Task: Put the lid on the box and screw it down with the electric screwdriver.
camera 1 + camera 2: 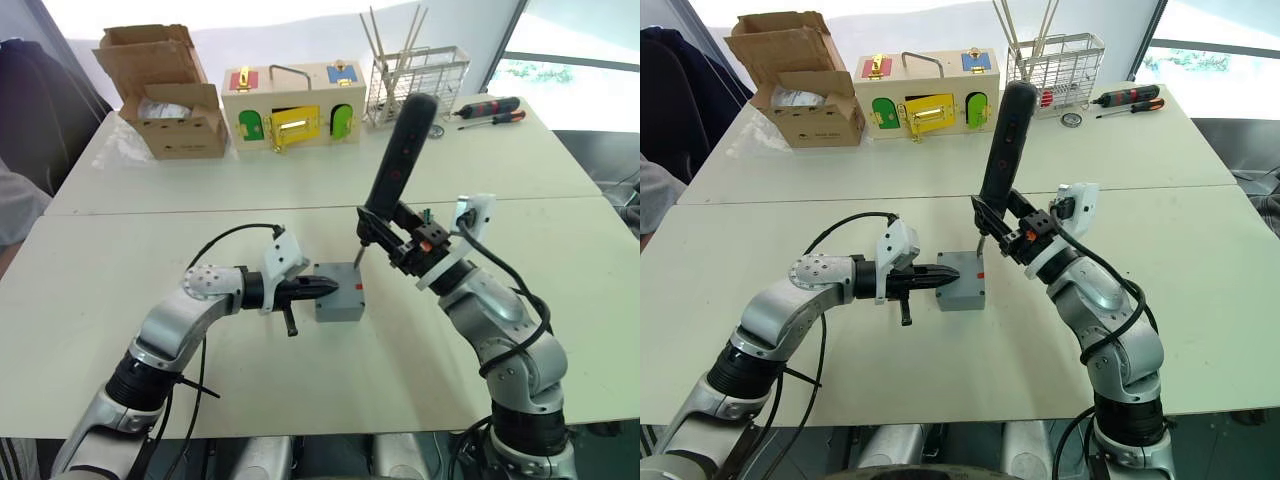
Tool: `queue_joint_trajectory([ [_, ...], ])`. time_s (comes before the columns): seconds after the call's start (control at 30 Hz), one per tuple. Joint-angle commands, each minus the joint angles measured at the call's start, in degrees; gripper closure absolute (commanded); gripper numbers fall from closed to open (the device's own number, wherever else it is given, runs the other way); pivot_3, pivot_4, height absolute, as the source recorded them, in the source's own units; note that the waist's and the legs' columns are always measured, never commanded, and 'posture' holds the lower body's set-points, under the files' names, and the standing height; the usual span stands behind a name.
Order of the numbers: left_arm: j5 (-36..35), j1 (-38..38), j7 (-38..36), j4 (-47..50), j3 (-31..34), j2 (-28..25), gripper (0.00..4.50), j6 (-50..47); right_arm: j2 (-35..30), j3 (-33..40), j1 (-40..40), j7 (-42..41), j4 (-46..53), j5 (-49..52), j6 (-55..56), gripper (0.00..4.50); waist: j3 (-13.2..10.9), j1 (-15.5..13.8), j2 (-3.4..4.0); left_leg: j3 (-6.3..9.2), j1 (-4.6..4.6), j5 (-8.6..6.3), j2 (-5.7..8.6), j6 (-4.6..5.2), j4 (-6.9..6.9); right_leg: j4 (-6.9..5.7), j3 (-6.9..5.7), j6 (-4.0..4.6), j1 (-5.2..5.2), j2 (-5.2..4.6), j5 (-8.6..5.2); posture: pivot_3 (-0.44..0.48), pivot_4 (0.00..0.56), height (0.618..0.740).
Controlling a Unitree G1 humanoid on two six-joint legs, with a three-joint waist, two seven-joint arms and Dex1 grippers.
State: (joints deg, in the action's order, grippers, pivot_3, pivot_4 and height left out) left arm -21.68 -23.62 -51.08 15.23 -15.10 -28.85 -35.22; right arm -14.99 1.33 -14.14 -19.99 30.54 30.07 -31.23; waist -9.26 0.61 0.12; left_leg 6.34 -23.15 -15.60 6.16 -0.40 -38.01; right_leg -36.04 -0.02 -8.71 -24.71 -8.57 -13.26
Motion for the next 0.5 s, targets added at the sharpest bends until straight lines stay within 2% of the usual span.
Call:
queue_joint_trajectory([
  [0.03,1.15,0.86,0.16,-0.75,-1.56,0.00,4.50,-0.53,-0.23,-0.61,-0.13,-1.13,-1.73,-1.92,3.39,2.73,0.00,0.00,-0.01,0.00,0.05,0.00,0.00,0.00,0.00,0.01,0.00,0.00,0.06,0.00,0.00,0.000,0.150,0.740],
  [0.27,1.38,1.27,0.45,-0.19,-1.41,-0.06,4.50,-0.62,0.86,0.46,-1.36,-0.44,-4.05,-1.83,5.64,2.73,0.01,-0.04,-0.01,0.00,0.40,-0.04,-0.01,0.06,0.08,0.04,0.00,-0.01,0.37,0.00,-0.01,0.000,0.150,0.740],
  [0.5,1.74,1.22,0.65,-0.16,-1.58,0.04,4.50,-0.51,-0.62,-1.84,0.03,-2.35,-4.38,-3.13,5.65,2.73,0.01,-0.03,-0.01,0.00,0.43,-0.04,-0.01,0.06,0.09,0.04,0.00,-0.01,0.38,-0.01,-0.01,0.000,0.150,0.740],
])
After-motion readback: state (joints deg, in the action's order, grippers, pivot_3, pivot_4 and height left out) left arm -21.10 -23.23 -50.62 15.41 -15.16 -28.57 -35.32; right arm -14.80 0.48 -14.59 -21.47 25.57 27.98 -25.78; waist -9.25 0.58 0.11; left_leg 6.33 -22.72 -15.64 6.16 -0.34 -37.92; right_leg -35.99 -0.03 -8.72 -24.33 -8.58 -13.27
